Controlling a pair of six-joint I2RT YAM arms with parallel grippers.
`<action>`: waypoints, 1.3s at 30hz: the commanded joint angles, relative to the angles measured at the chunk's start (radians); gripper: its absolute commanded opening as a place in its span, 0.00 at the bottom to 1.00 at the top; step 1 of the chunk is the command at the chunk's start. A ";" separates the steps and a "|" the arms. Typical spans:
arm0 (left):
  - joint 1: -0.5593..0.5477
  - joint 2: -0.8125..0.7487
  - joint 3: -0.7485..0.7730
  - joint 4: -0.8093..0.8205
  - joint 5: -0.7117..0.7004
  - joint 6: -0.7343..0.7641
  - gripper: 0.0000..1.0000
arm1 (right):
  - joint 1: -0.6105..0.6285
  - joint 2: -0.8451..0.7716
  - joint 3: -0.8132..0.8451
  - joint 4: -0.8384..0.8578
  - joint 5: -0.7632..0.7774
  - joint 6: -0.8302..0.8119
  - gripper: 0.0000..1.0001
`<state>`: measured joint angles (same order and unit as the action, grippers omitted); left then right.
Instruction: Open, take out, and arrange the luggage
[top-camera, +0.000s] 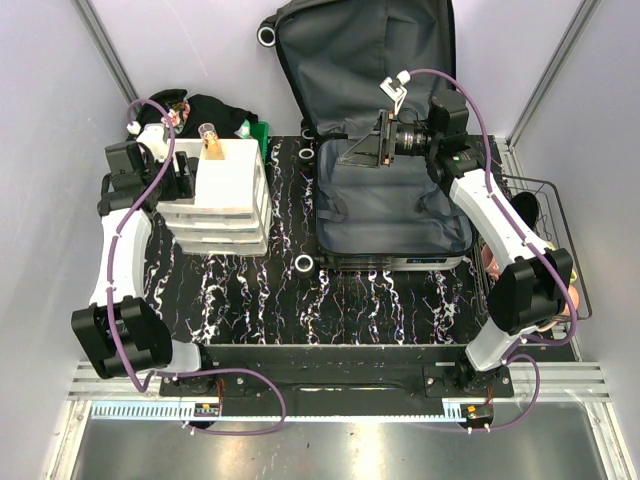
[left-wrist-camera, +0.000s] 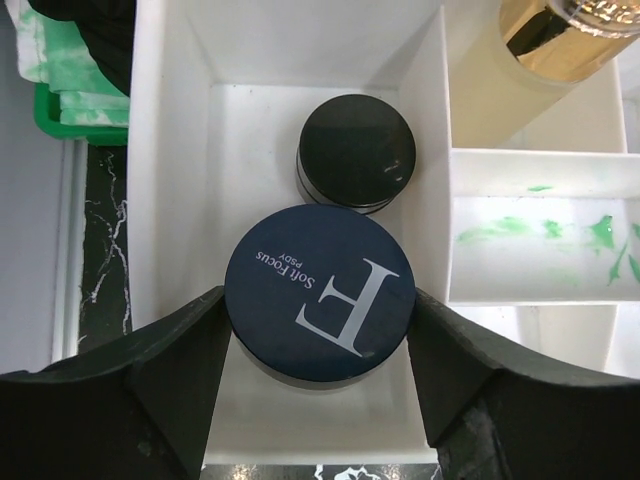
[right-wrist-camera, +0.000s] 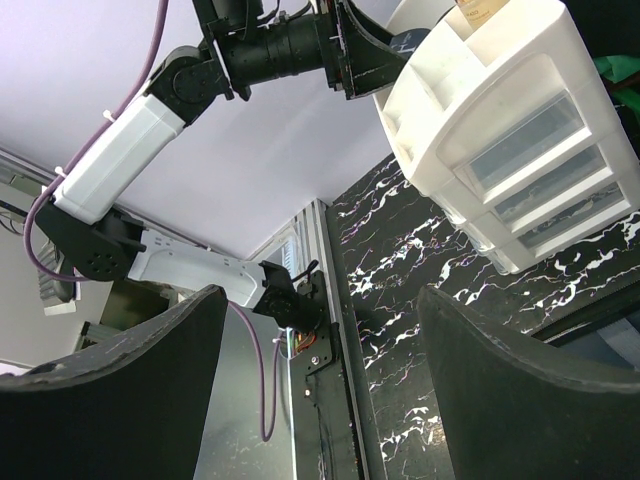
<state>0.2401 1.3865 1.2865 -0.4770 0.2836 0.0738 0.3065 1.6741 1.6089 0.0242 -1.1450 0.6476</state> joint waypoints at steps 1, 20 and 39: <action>-0.004 -0.075 -0.021 0.063 -0.047 0.006 0.77 | -0.001 -0.047 0.002 0.014 -0.012 -0.013 0.87; -0.007 -0.227 0.114 -0.060 0.043 0.112 0.84 | -0.003 -0.027 0.029 -0.194 0.008 -0.190 0.87; -0.475 -0.086 0.278 -0.305 0.014 0.324 0.99 | -0.046 -0.059 0.008 -0.558 0.194 -0.562 0.90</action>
<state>-0.1955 1.2041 1.4567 -0.7662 0.4084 0.3870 0.2653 1.6730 1.6367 -0.5076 -0.9859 0.1329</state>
